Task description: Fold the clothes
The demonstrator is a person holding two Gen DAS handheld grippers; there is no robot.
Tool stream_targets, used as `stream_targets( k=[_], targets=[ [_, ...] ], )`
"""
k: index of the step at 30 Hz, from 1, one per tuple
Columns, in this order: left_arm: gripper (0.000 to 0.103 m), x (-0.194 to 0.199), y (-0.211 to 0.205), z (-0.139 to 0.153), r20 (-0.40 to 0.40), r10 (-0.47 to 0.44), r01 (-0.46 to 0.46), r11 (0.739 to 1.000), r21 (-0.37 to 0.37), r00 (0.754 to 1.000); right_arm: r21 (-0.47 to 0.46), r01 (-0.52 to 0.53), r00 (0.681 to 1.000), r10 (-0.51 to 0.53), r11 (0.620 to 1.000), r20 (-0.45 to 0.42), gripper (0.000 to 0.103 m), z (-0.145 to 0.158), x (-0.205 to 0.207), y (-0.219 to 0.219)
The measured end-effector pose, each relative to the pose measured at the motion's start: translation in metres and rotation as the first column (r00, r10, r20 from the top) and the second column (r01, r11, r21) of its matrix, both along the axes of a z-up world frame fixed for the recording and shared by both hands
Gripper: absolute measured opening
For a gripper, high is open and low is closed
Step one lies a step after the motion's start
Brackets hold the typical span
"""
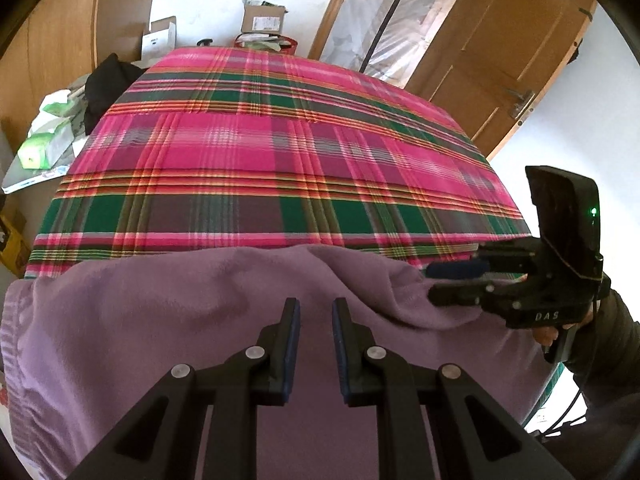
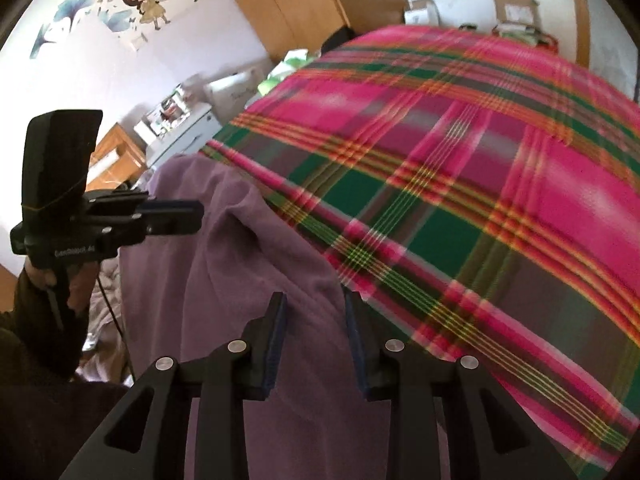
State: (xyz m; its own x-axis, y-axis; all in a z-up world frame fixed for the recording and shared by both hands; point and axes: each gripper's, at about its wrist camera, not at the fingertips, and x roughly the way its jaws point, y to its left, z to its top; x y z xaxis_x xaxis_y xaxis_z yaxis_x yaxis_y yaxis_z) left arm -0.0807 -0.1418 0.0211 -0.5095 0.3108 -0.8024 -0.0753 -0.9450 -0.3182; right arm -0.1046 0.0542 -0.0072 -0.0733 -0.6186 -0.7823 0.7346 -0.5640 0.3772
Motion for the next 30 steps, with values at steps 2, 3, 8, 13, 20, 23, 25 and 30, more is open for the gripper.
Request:
stream_targets(
  k=[2,3,8,13,20,23,25,30],
  targets=[
    [0.016,-0.005,-0.002,-0.002,0.01,0.002,-0.002,1.0,0.005,1.0,-0.003,-0.011,1.0,0.011,1.0,0.019,0.032,-0.002,-0.002,0.0],
    [0.016,-0.008,-0.002,-0.003,0.014,0.003,-0.003,1.0,0.01,1.0,-0.005,-0.015,1.0,0.015,1.0,0.021,0.032,-0.001,-0.002,0.0],
    [0.016,-0.016,-0.001,-0.004,0.018,-0.007,0.007,1.0,0.017,1.0,-0.005,-0.048,0.998,0.048,0.999,0.028,0.025,0.002,-0.001,0.002],
    [0.016,-0.018,0.002,-0.002,0.016,-0.016,0.016,1.0,0.024,1.0,-0.028,0.0,1.0,0.0,1.0,0.019,0.026,0.008,-0.018,0.004],
    [0.016,-0.021,0.0,-0.001,0.023,-0.013,0.013,0.999,0.033,1.0,0.026,-0.066,0.998,0.066,0.997,-0.022,0.028,0.003,-0.019,-0.022],
    [0.016,-0.022,0.0,0.0,0.019,-0.017,0.016,0.999,0.035,1.0,0.067,-0.094,0.993,0.099,0.993,-0.071,0.028,0.002,-0.014,-0.033],
    [0.016,-0.023,0.001,0.0,0.019,-0.019,0.018,0.999,0.038,1.0,0.089,-0.105,0.988,0.114,0.99,-0.102,0.028,0.002,-0.011,-0.04],
    [0.016,-0.023,0.0,-0.002,0.023,-0.016,0.015,0.999,0.039,1.0,0.122,-0.162,0.971,0.18,0.979,-0.156,0.033,0.001,0.0,-0.058]
  ],
)
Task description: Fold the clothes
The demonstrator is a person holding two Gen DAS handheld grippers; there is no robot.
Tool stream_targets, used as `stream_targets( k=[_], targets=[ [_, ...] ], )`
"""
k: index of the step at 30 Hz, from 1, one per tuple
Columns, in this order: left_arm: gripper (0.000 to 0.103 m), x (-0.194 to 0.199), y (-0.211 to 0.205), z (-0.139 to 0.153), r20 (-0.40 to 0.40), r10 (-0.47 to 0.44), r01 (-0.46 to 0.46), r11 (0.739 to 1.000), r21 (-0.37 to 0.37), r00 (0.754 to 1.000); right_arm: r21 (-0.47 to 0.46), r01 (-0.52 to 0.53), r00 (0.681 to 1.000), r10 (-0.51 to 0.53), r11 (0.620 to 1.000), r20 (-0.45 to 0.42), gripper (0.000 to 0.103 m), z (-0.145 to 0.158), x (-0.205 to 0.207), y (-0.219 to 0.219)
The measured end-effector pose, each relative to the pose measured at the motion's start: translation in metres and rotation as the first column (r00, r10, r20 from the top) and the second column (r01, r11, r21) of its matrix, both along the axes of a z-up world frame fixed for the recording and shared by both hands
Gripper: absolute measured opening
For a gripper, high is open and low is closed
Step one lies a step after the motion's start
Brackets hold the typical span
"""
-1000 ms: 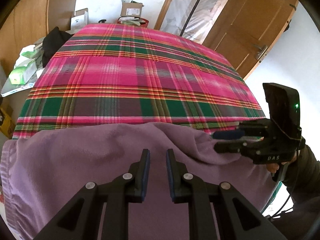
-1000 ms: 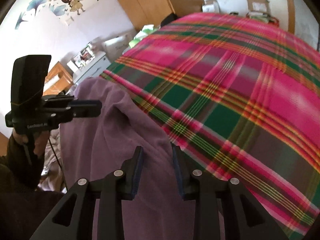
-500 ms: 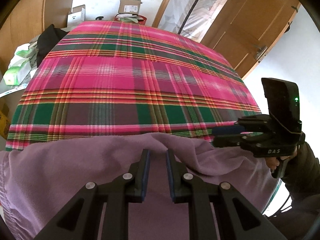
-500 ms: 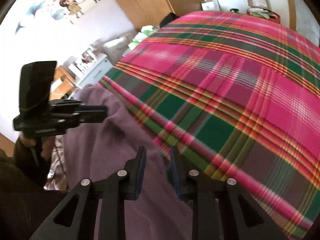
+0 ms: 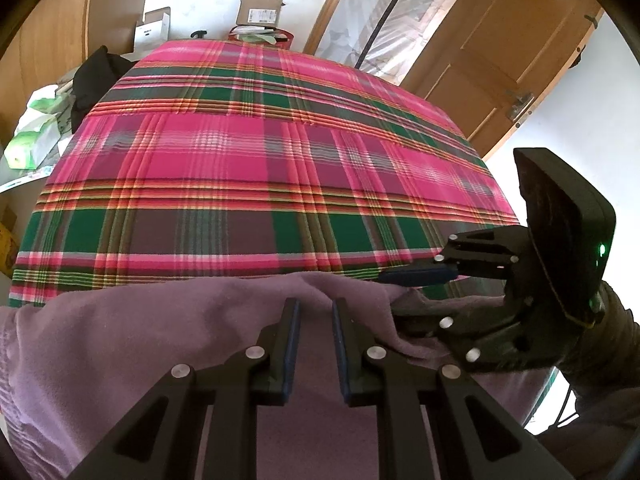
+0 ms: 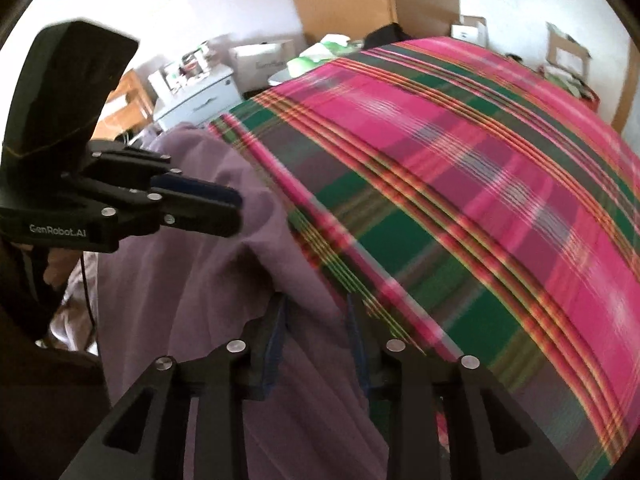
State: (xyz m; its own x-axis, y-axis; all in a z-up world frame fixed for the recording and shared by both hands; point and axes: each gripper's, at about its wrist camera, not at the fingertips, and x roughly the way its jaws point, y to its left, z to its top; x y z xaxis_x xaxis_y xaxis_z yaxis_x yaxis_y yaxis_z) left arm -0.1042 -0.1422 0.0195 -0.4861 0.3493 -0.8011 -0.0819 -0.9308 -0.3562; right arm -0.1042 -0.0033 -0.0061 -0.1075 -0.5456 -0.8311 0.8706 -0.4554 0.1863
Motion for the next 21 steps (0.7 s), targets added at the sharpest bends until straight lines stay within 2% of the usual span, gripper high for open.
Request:
stream_targets(
  k=[4,8,11,13,16,21],
  targets=[
    [0.016,0.0,-0.002,0.0,0.001,0.005,-0.005,1.0,0.0,1.0,0.012,-0.028,0.999,0.029,1.0,-0.039,0.035,-0.001,0.005,-0.015],
    [0.016,0.0,-0.005,-0.002,0.005,0.014,-0.014,1.0,-0.001,1.0,0.028,-0.028,0.993,0.031,0.999,-0.116,0.035,0.0,0.005,-0.024],
    [0.016,-0.001,-0.008,-0.004,0.008,0.021,-0.021,1.0,0.0,1.0,0.013,-0.002,0.988,0.004,1.0,-0.157,0.032,0.005,-0.003,-0.02],
    [0.016,-0.001,-0.009,-0.006,0.011,0.026,-0.026,1.0,-0.002,1.0,-0.013,0.034,0.987,-0.036,0.999,-0.157,0.031,0.008,-0.013,-0.017],
    [0.016,-0.001,-0.011,-0.009,0.017,0.03,-0.03,1.0,-0.002,0.999,-0.067,0.073,0.991,-0.08,0.995,-0.112,0.03,0.012,-0.025,-0.011],
    [0.016,-0.001,-0.014,-0.015,0.028,0.038,-0.038,0.999,-0.002,0.999,-0.077,0.068,0.996,-0.072,0.995,-0.052,0.03,0.008,-0.039,-0.007]
  ],
)
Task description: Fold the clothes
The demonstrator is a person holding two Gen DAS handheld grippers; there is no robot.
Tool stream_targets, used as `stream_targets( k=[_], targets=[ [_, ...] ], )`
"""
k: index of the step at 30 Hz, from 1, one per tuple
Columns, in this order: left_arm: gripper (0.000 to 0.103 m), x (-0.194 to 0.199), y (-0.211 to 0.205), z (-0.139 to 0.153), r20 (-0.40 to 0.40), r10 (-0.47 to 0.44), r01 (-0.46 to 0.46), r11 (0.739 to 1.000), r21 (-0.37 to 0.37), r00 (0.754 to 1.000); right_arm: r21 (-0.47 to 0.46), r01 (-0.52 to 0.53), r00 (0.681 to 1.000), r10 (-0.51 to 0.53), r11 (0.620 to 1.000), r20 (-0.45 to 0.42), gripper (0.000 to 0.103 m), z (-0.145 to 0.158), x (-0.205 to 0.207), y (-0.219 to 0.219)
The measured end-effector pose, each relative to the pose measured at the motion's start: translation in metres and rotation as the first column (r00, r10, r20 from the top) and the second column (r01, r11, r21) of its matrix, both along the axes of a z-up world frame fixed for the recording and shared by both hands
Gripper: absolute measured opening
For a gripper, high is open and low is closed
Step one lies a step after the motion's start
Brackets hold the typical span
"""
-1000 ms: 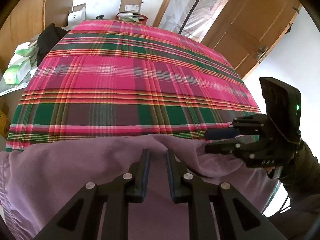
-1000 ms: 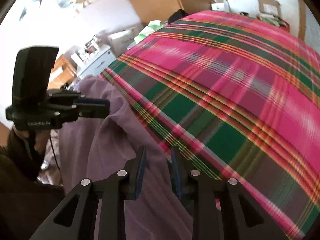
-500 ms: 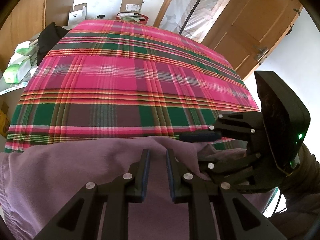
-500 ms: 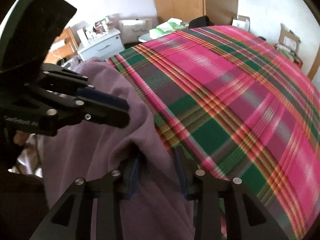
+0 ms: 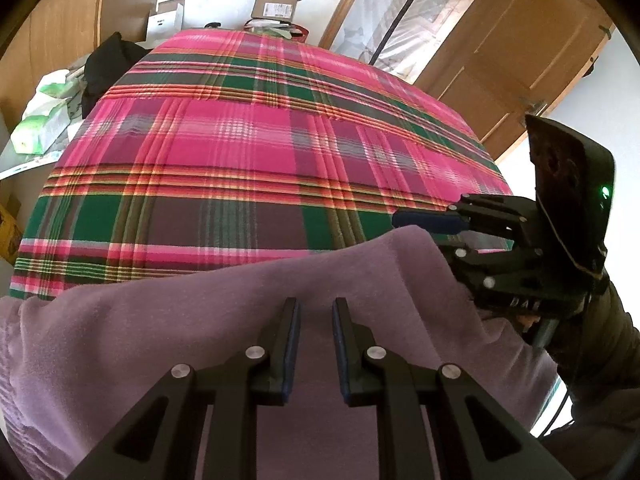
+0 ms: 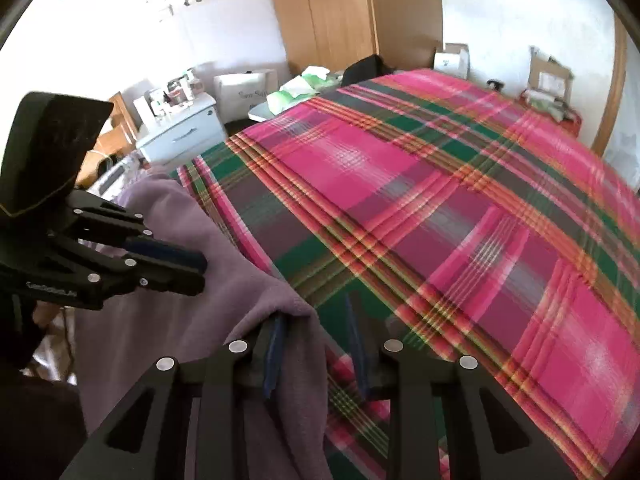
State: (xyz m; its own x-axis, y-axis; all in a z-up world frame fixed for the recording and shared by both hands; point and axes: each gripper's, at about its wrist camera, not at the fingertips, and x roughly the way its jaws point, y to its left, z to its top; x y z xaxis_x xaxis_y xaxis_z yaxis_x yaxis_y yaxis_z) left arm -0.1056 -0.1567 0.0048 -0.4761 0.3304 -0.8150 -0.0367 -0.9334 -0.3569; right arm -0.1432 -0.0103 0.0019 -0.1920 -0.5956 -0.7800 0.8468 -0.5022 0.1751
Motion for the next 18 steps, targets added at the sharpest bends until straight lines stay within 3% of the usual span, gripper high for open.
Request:
stream_targets(
  k=[3,6,10,13,18],
  targets=[
    [0.016,-0.001,-0.004,-0.004,0.014,0.015,-0.015,1.0,-0.01,1.0,0.012,0.012,0.999,-0.013,1.0,0.03,0.03,-0.004,-0.011,0.005],
    [0.016,-0.002,-0.005,-0.006,0.016,0.017,-0.017,1.0,-0.008,1.0,0.032,0.096,0.995,-0.097,0.995,0.006,0.03,-0.004,-0.02,0.017],
    [0.016,-0.004,0.002,0.001,-0.001,-0.014,0.014,1.0,0.0,1.0,-0.008,0.138,0.99,-0.138,0.99,0.034,0.03,0.007,-0.024,0.038],
    [0.016,-0.005,0.009,0.008,-0.02,-0.042,0.042,0.999,0.005,0.999,-0.063,0.108,0.992,-0.104,0.992,0.07,0.03,0.018,-0.013,0.059],
    [0.016,-0.01,0.024,0.009,-0.021,-0.094,0.094,0.996,0.004,0.995,-0.034,0.065,0.996,-0.062,0.997,0.062,0.027,0.023,0.015,0.083]
  ],
)
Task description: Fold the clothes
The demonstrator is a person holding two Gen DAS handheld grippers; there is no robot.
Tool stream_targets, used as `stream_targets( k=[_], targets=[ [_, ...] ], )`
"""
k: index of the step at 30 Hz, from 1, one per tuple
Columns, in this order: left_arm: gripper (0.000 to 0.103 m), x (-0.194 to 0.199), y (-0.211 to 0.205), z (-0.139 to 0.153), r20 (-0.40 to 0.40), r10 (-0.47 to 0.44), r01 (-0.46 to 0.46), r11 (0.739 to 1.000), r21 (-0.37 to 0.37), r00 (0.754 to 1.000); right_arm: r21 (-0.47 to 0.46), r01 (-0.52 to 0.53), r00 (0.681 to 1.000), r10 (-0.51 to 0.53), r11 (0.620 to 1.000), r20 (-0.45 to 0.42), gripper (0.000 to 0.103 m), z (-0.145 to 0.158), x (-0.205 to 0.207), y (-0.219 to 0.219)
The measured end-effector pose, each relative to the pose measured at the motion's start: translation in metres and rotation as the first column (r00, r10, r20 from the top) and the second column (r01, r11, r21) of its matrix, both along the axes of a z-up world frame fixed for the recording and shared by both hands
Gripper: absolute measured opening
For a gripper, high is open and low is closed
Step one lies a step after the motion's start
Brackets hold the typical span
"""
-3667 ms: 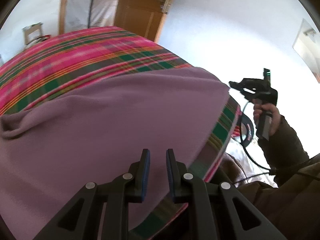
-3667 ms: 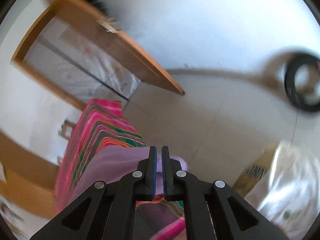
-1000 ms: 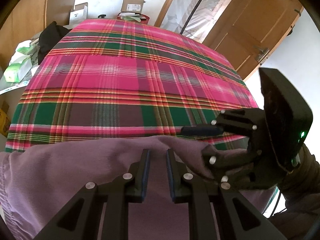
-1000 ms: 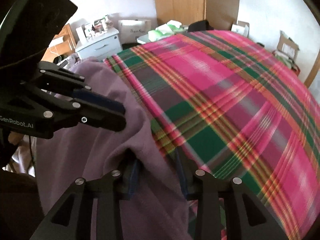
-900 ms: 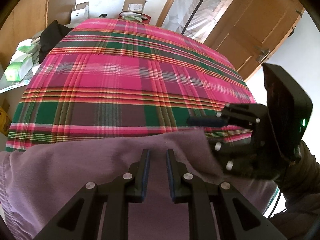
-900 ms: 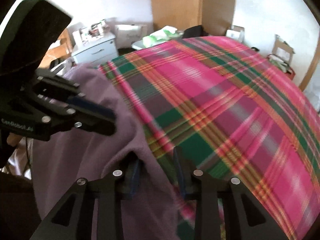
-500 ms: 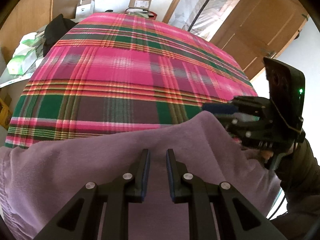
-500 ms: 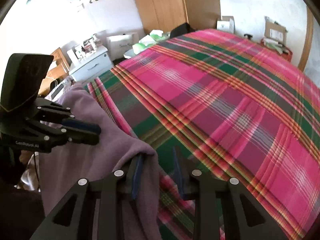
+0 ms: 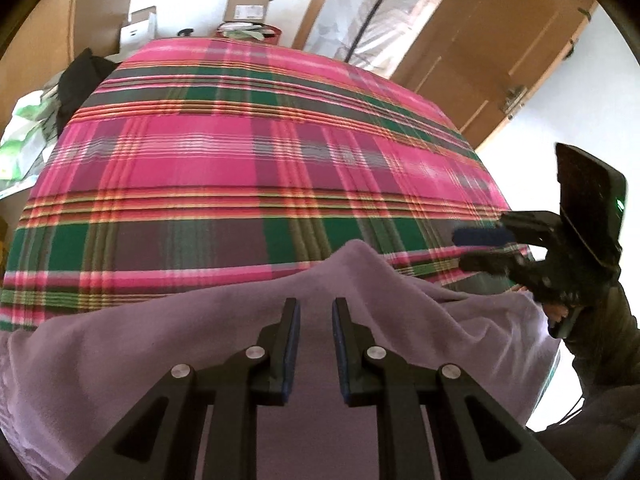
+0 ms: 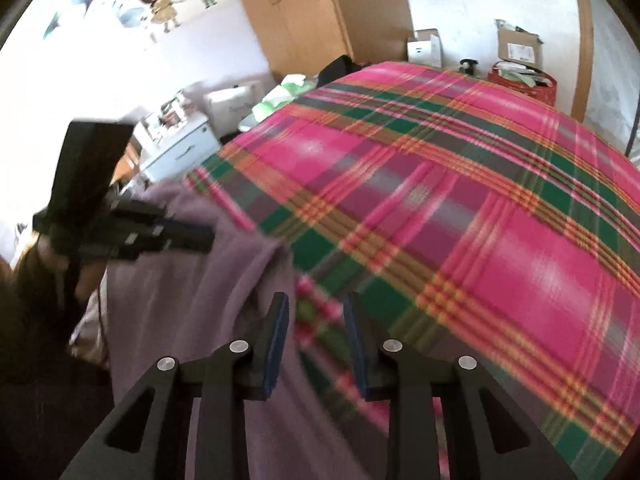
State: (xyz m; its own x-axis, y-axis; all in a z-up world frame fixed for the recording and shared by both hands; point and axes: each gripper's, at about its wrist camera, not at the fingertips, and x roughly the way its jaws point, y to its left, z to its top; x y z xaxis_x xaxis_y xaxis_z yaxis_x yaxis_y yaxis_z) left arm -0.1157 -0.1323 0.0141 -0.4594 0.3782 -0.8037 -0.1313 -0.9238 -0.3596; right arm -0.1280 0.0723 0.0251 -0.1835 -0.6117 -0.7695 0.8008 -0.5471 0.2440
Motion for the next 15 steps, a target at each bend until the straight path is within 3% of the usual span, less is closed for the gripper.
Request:
stream_targets(
  k=[3,11,15],
  targets=[
    [0.016,-0.003,0.009,-0.002,0.01,-0.02,0.02,1.0,-0.005,1.0,0.032,-0.039,0.999,0.04,0.999,-0.009,0.02,-0.003,0.017,-0.001],
    [0.016,0.002,0.015,-0.006,0.025,-0.028,0.028,1.0,0.002,0.999,0.137,-0.171,0.982,0.179,0.976,-0.053,0.02,-0.024,0.047,-0.036],
    [0.016,0.002,0.014,-0.008,0.026,-0.022,0.022,1.0,0.006,0.999,0.171,-0.173,0.981,0.185,0.97,-0.055,0.02,-0.032,0.048,-0.048]
  ],
)
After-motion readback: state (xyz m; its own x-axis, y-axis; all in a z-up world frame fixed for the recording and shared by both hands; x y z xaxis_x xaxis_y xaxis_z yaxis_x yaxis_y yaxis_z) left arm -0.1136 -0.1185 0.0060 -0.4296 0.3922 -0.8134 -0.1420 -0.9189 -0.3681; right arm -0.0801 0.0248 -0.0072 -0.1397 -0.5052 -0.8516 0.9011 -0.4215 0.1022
